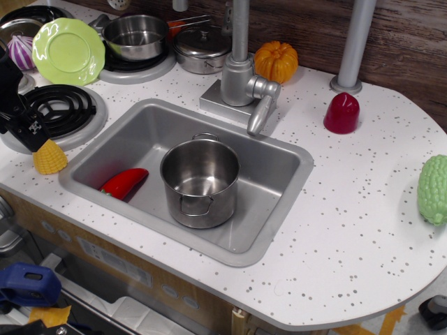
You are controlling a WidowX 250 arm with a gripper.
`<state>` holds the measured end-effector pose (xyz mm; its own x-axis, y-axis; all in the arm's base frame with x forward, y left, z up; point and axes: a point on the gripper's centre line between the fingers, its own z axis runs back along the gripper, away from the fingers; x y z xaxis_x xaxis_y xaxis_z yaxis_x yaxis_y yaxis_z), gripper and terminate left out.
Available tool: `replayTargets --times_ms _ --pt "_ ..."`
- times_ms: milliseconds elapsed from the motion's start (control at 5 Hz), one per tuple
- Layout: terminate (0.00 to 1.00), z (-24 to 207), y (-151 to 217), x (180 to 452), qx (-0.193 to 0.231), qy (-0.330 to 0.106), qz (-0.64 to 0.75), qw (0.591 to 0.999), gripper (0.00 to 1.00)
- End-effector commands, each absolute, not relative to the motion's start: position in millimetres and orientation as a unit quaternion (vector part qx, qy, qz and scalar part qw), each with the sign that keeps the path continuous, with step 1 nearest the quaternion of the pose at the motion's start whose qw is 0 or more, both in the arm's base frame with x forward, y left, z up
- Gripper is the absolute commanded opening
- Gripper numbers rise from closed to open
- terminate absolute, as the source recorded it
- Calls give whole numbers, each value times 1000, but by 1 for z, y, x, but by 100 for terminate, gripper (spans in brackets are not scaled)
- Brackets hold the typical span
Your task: Put corn in pot which is in sink
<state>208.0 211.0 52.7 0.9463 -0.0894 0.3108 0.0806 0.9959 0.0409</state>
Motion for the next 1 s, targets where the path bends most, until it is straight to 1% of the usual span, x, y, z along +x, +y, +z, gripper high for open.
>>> replayTargets --times_ms 0,400,600,800 --pt "0 53 211 208 14 -158 -43 986 100" --pt "0 33 214 221 1 -172 -45 984 100" --pt "0 27 218 225 -9 -176 -48 983 100" --pt "0 23 217 229 -10 -181 -51 982 100"
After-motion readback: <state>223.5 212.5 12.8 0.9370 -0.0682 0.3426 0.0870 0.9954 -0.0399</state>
